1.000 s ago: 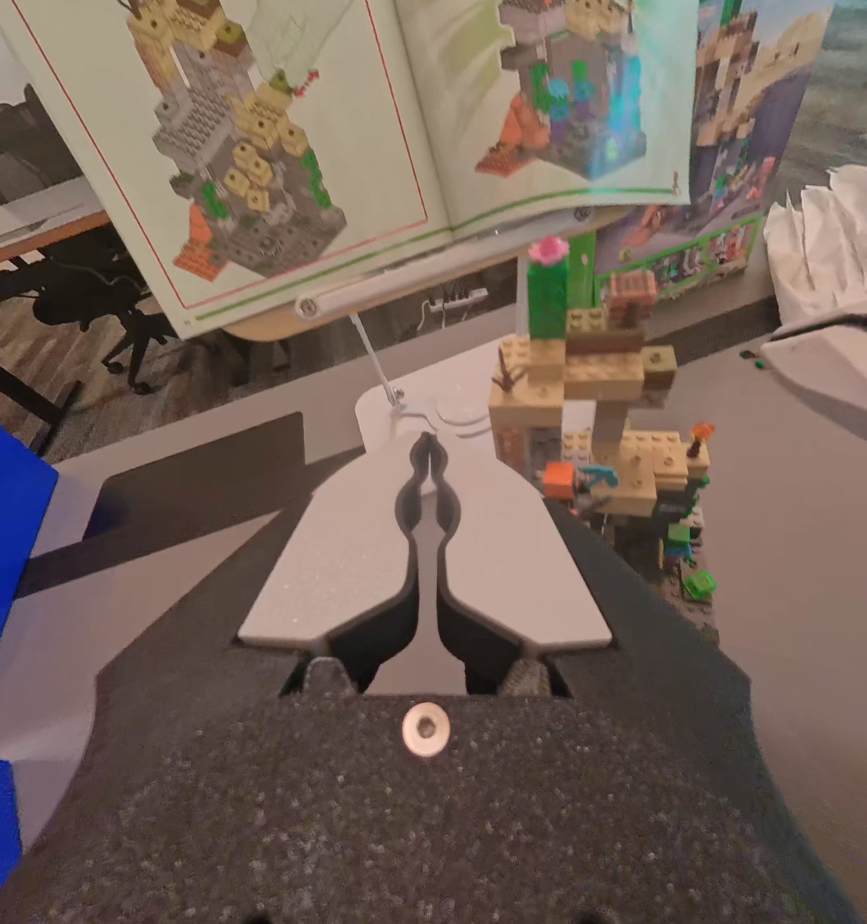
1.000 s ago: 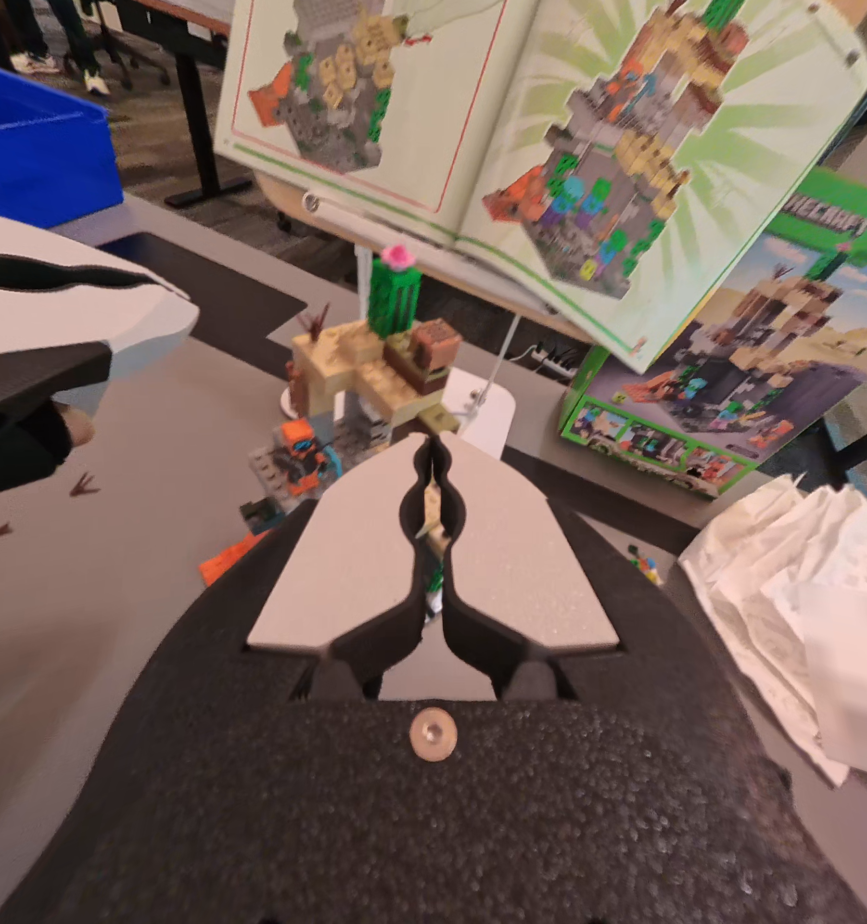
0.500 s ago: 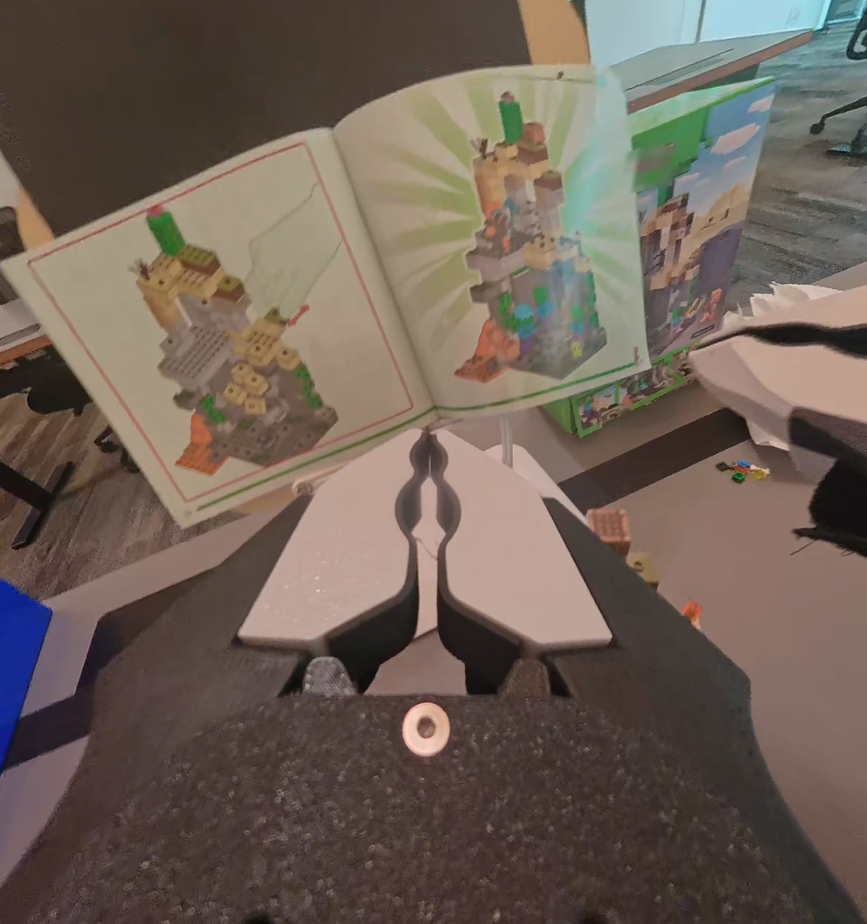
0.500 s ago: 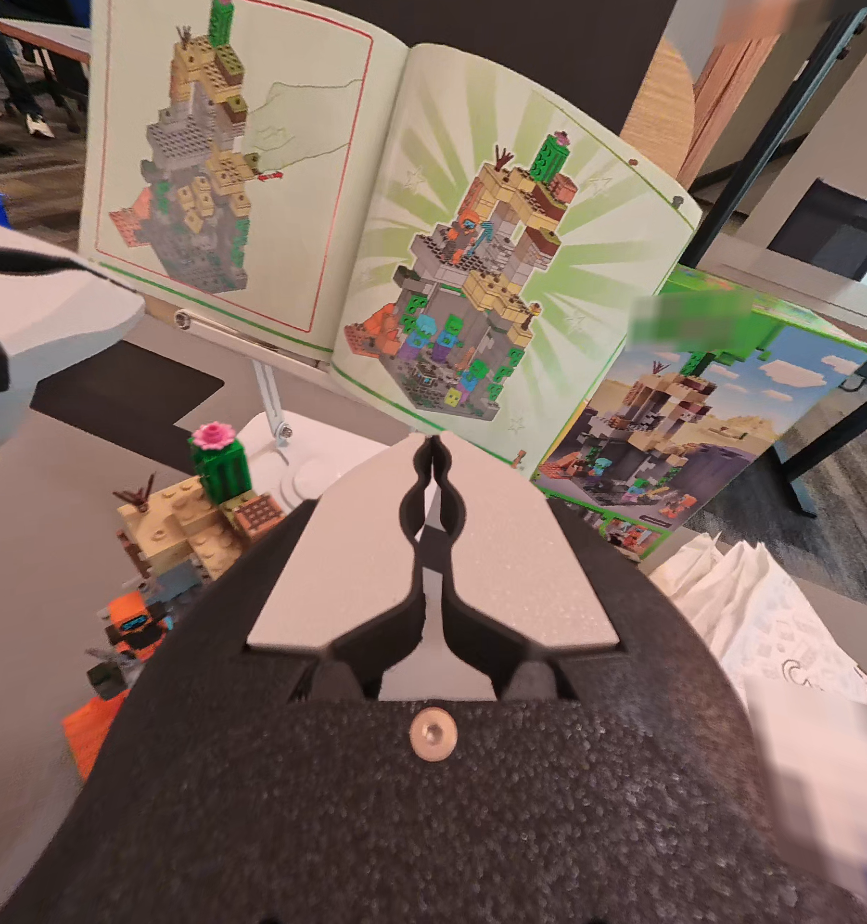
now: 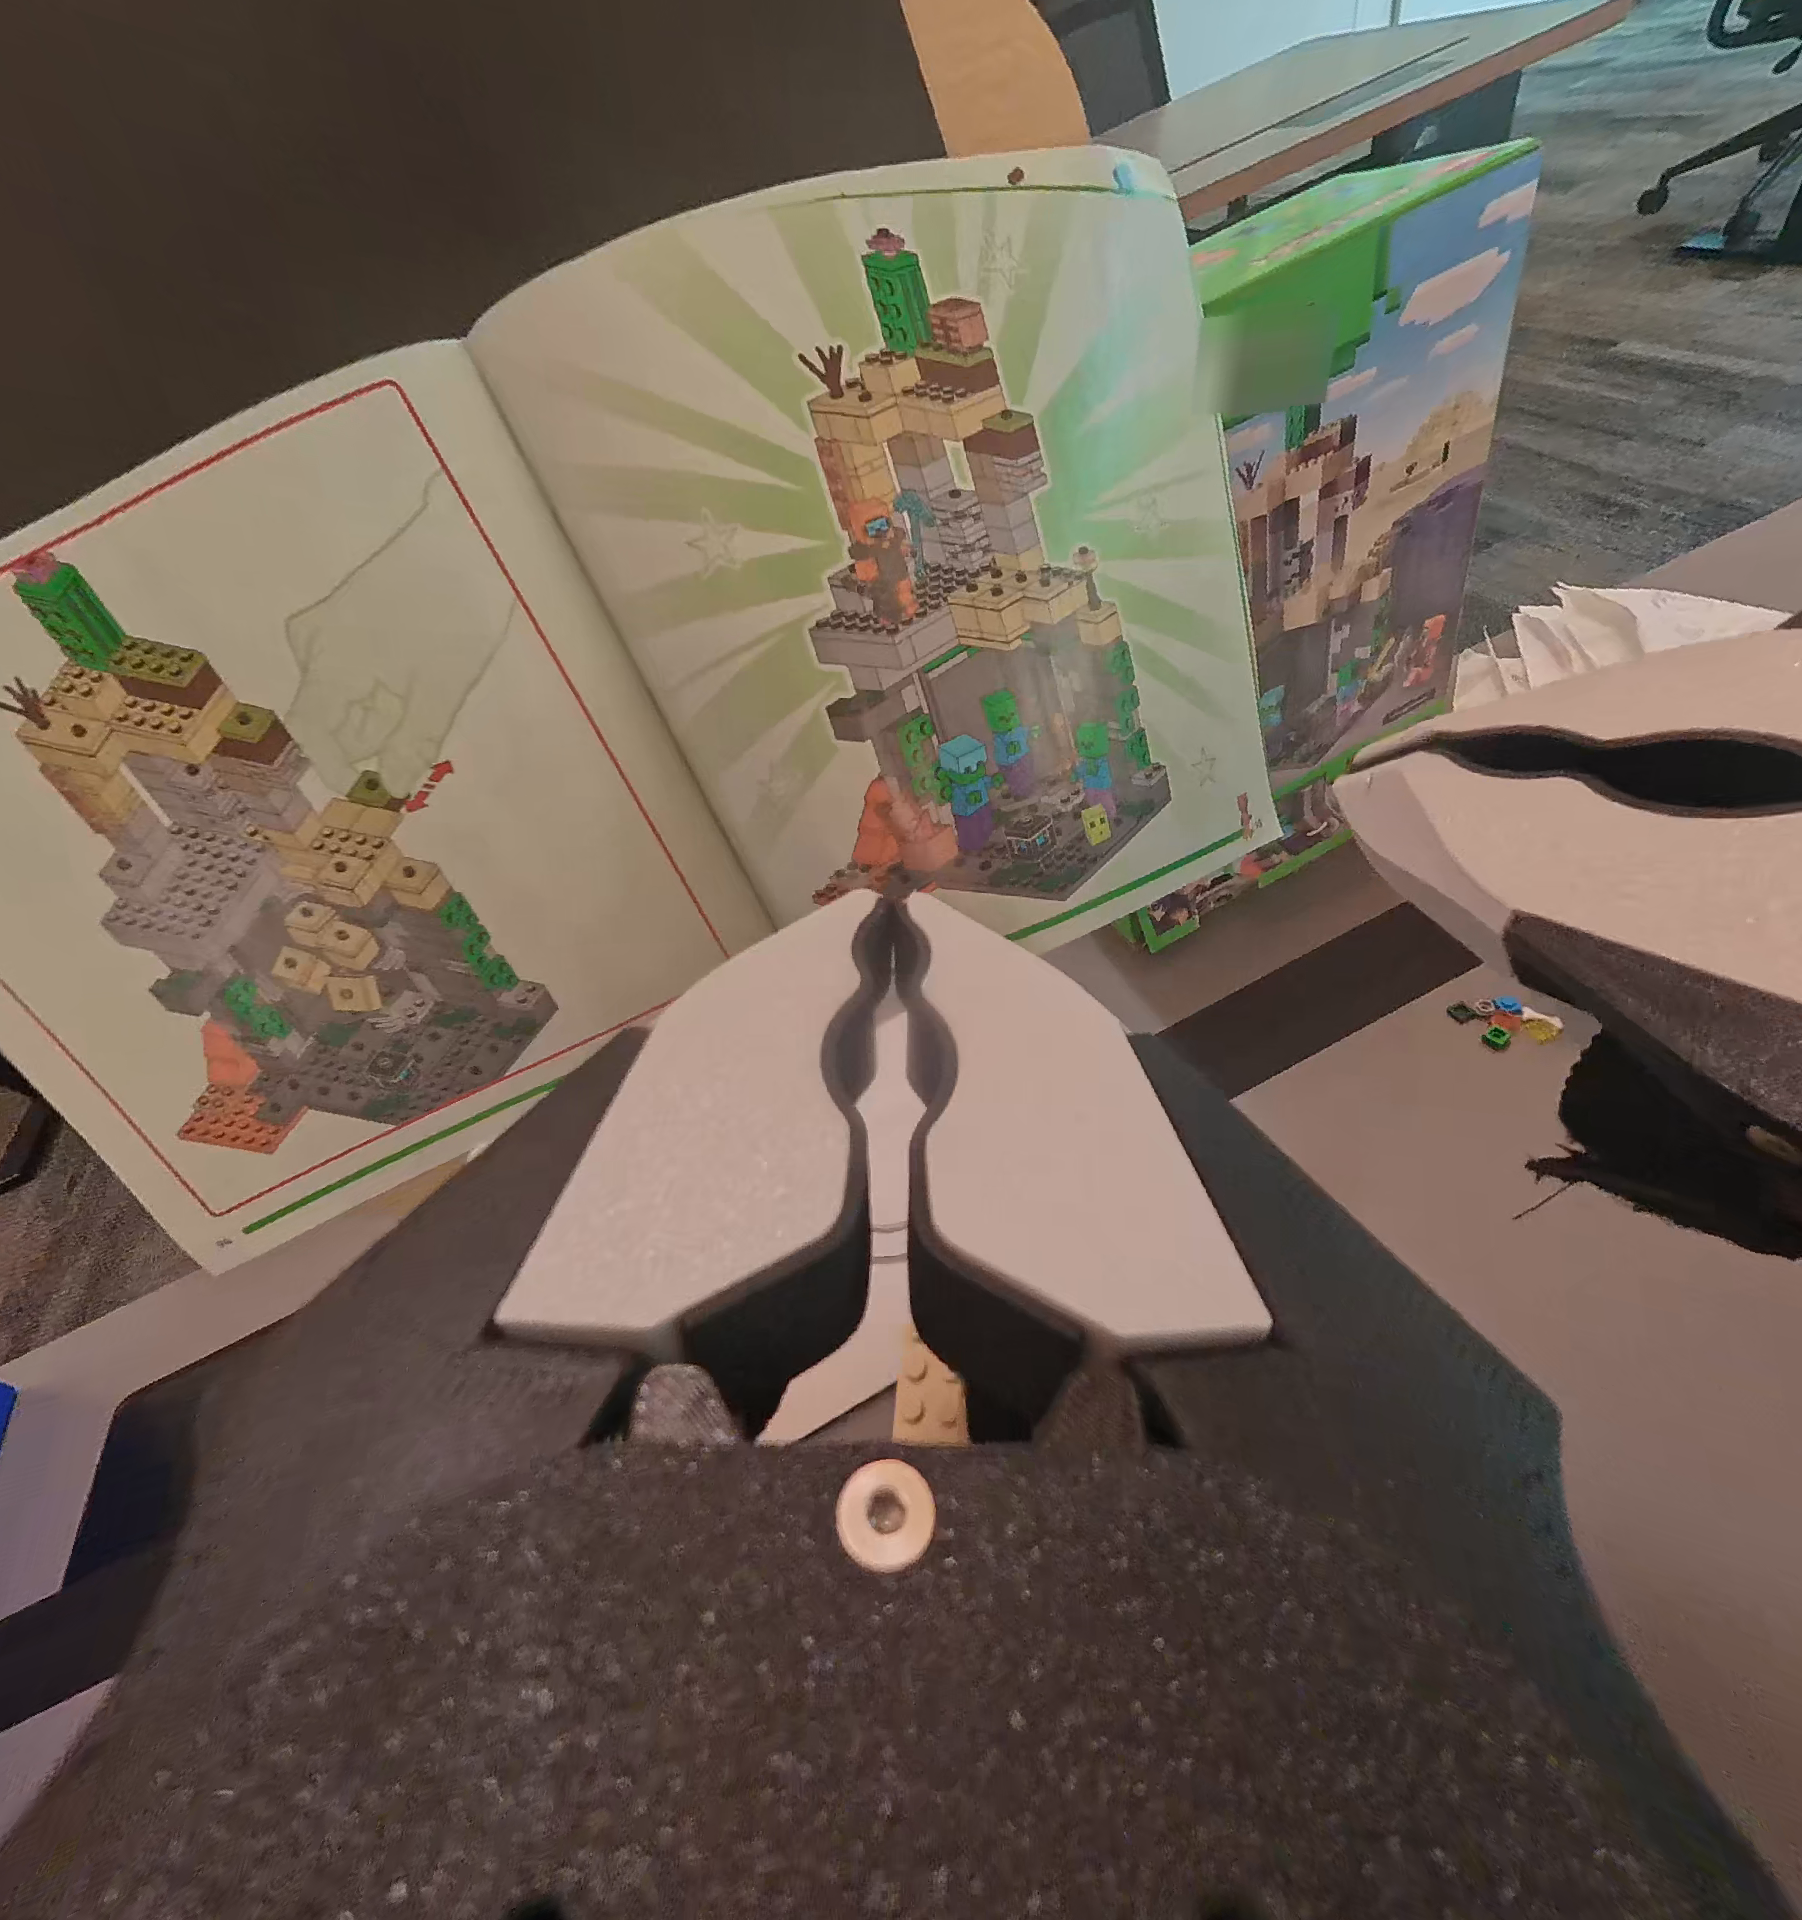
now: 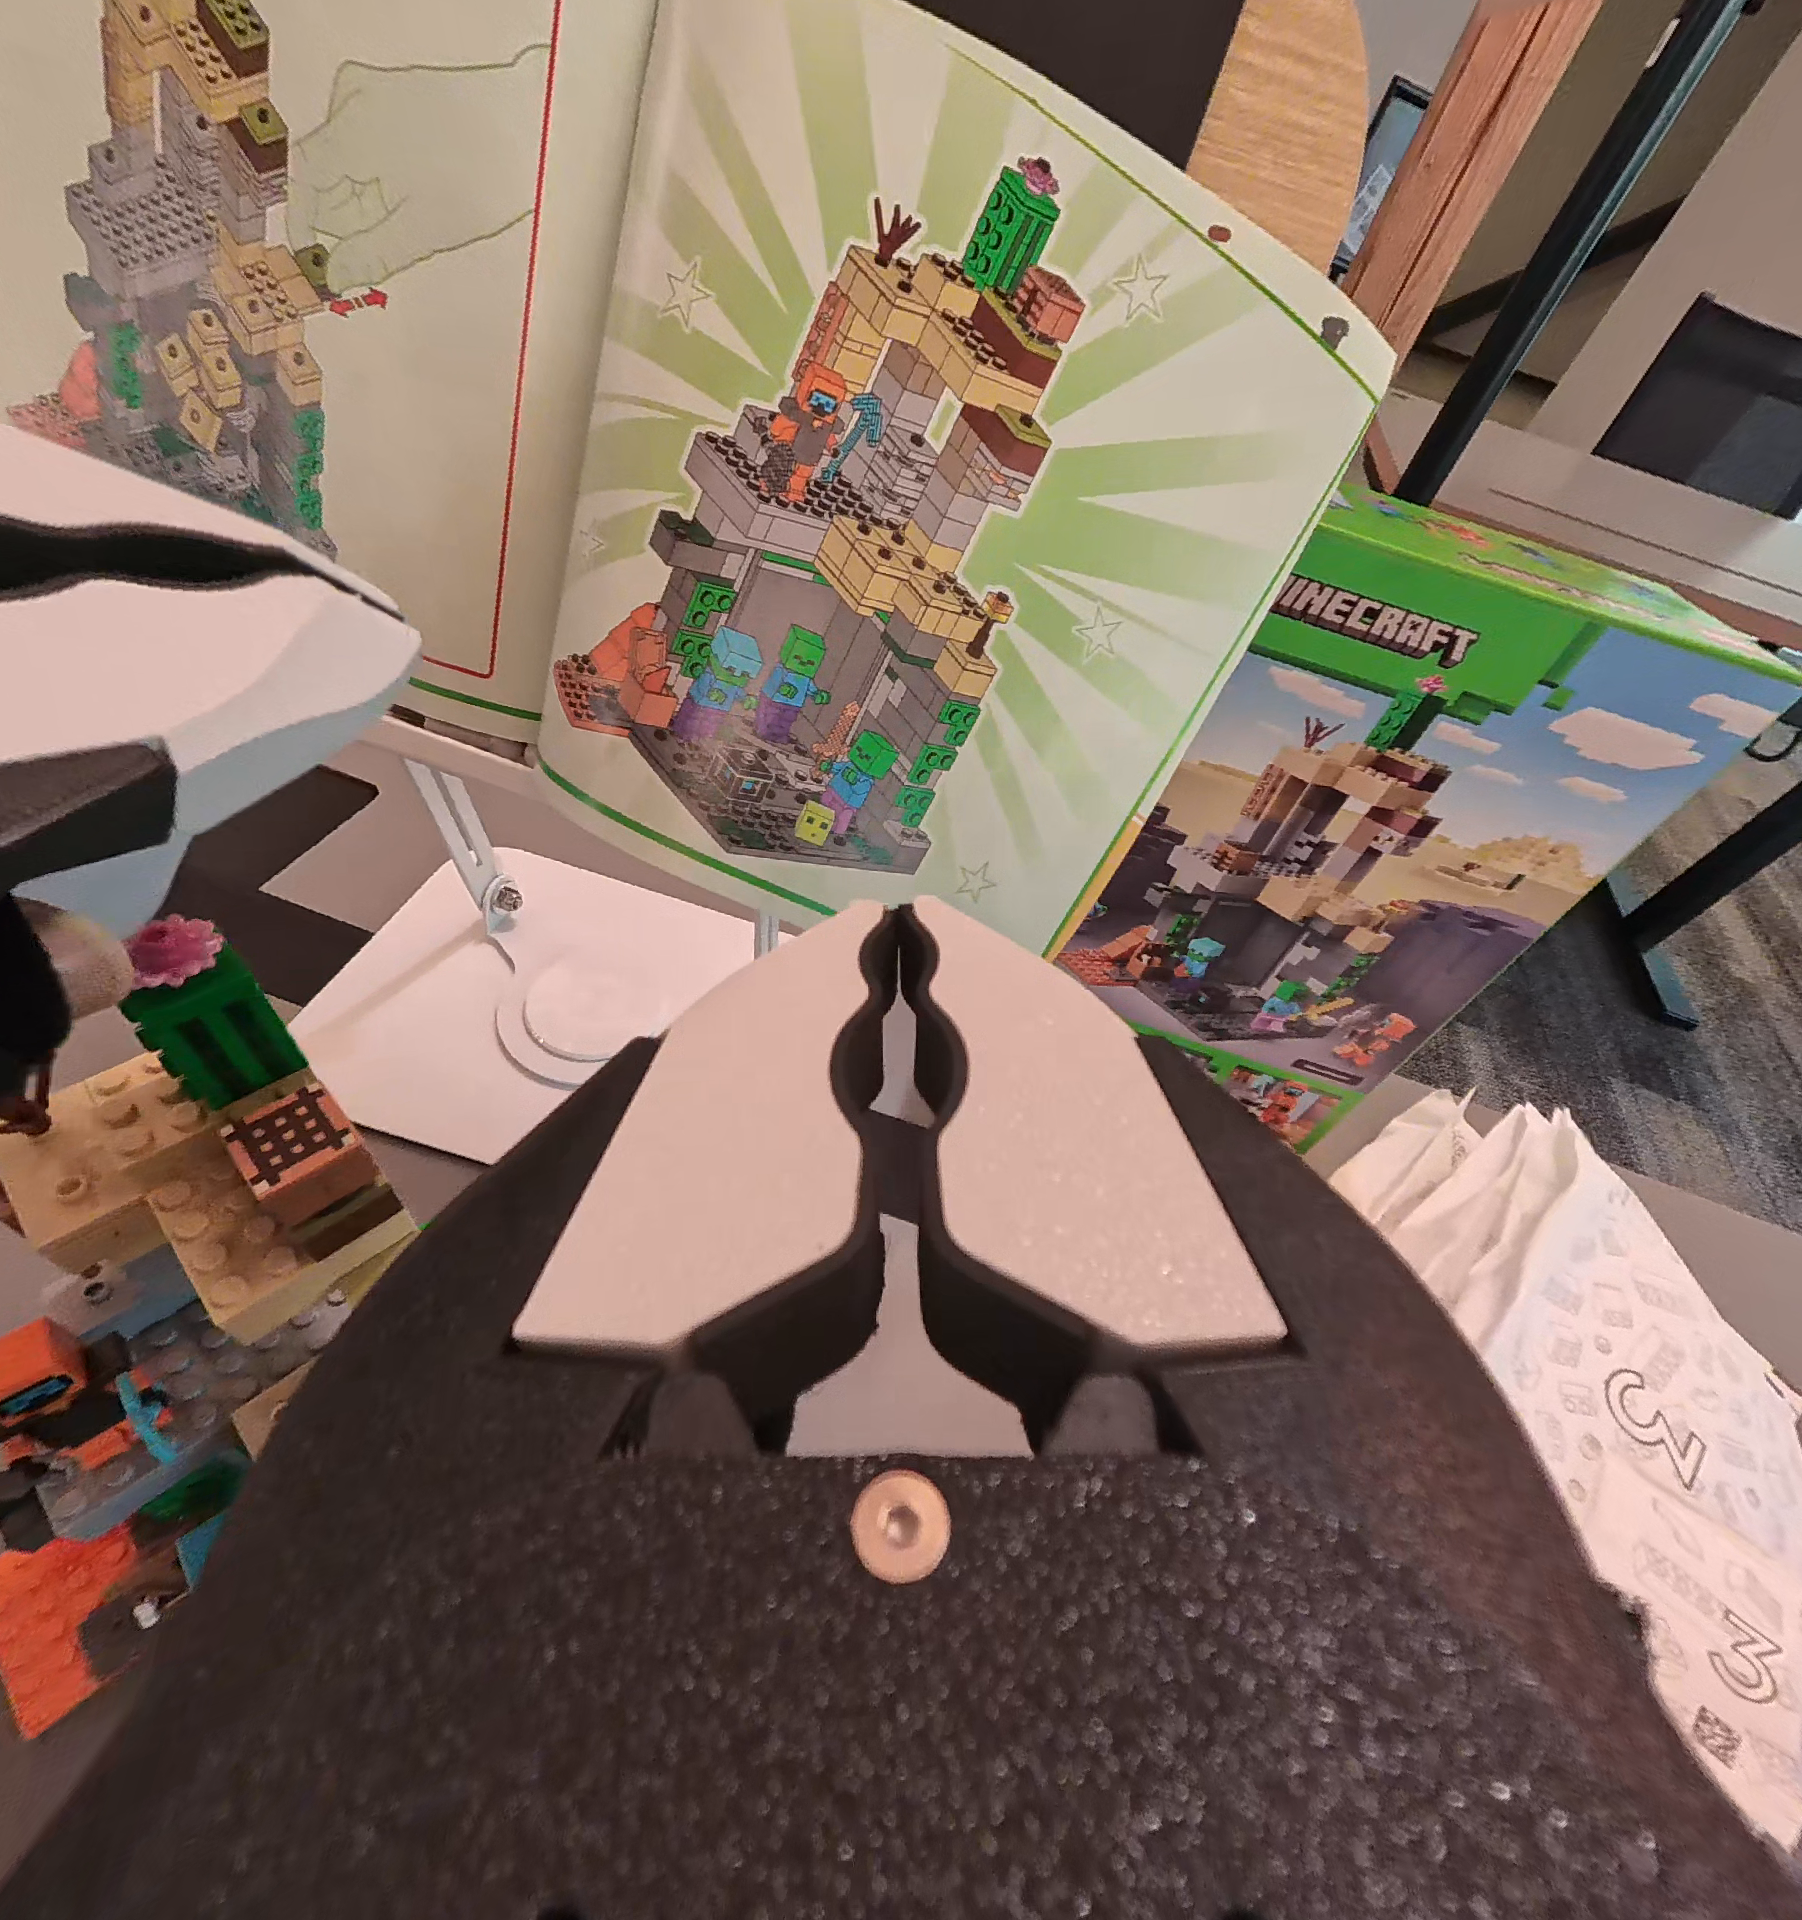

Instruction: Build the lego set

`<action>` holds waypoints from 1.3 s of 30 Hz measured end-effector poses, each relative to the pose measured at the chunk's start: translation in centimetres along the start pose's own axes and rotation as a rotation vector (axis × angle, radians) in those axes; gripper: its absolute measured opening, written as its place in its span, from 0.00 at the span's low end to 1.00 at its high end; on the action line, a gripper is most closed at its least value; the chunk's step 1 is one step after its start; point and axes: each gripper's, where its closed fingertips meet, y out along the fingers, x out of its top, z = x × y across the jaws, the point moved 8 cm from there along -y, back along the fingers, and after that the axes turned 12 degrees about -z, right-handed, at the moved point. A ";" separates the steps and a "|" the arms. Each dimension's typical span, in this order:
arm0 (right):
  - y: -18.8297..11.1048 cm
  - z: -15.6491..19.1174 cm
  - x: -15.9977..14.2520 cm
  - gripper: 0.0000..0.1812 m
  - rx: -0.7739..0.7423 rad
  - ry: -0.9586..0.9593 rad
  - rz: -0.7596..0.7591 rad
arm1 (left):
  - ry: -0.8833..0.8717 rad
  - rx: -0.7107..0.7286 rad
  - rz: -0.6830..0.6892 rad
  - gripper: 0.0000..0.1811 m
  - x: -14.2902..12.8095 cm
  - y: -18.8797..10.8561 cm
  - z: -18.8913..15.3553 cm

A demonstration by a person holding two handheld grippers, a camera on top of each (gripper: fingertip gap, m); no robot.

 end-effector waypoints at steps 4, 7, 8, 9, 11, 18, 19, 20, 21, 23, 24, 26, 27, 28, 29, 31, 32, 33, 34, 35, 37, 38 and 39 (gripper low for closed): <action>0.0 -0.1 0.0 0.00 -0.002 -0.002 -0.007 | -0.001 0.000 0.004 0.00 -0.2 0.2 -0.2; 0.0 -0.1 0.0 0.00 -0.002 -0.003 -0.007 | 0.003 -0.001 0.007 0.00 -0.3 0.3 -0.4; 0.0 -0.1 0.0 0.00 -0.001 -0.001 -0.007 | 0.002 -0.001 0.007 0.00 -0.3 0.3 -0.4; -0.1 -0.1 0.0 0.00 0.000 -0.002 -0.006 | 0.003 -0.001 0.007 0.00 -0.3 0.3 -0.4; -0.1 -0.1 0.1 0.00 0.003 0.000 -0.006 | 0.003 -0.002 0.008 0.00 -0.3 0.3 -0.4; -0.1 0.1 0.2 0.00 0.010 -0.002 -0.009 | 0.003 -0.002 0.006 0.00 -0.3 0.3 -0.4; -0.1 0.1 0.2 0.00 0.010 -0.001 -0.010 | 0.003 -0.003 0.006 0.00 -0.3 0.3 -0.4; -0.1 0.1 0.3 0.00 0.011 0.001 -0.010 | 0.002 -0.002 0.006 0.00 -0.3 0.3 -0.4; -0.1 0.1 0.3 0.00 0.011 0.002 -0.010 | 0.002 -0.003 0.006 0.00 -0.3 0.3 -0.4; -0.1 0.1 0.3 0.00 0.012 0.003 -0.010 | 0.002 -0.004 0.007 0.00 -0.3 0.3 -0.5; -0.1 0.1 0.3 0.00 0.011 0.003 -0.010 | 0.002 -0.004 0.008 0.00 -0.3 0.3 -0.5; -0.2 0.0 0.3 0.00 0.013 0.006 -0.011 | 0.004 -0.005 0.006 0.00 -0.3 0.3 -0.6; -0.1 0.0 0.2 0.00 0.014 0.008 -0.010 | 0.005 -0.005 0.006 0.00 -0.3 0.3 -0.6; -0.1 0.0 0.2 0.00 0.015 0.011 -0.009 | 0.004 -0.006 0.007 0.00 -0.4 0.4 -0.6; -0.1 0.0 0.2 0.00 0.016 0.014 -0.009 | 0.003 -0.008 0.008 0.00 -0.4 0.4 -0.7; -0.1 0.0 0.1 0.00 0.018 0.018 -0.006 | -0.001 -0.010 0.008 0.00 -0.5 0.4 -0.7; -0.1 0.1 0.1 0.00 0.019 0.017 -0.006 | -0.002 -0.010 0.009 0.00 -0.5 0.4 -0.7; -0.2 0.1 0.1 0.00 0.019 0.016 -0.007 | -0.002 -0.010 0.009 0.00 -0.6 0.4 -0.7; -0.2 0.1 0.1 0.00 0.020 0.015 -0.008 | -0.003 -0.010 0.009 0.00 -0.6 0.3 -0.7; -0.2 0.1 0.1 0.00 0.020 0.015 -0.008 | -0.006 -0.010 0.008 0.00 -0.7 0.2 -0.7; -0.4 0.2 0.0 0.00 0.023 0.016 -0.013 | -0.021 -0.017 0.005 0.00 -0.8 -0.1 -0.7; -0.5 0.3 -0.1 0.00 0.026 0.016 -0.014 | -0.027 -0.019 0.001 0.00 -0.9 -0.4 -0.7; -0.7 0.4 -0.2 0.00 0.030 0.014 -0.020 | -0.029 -0.021 -0.004 0.00 -1.0 -0.7 -0.8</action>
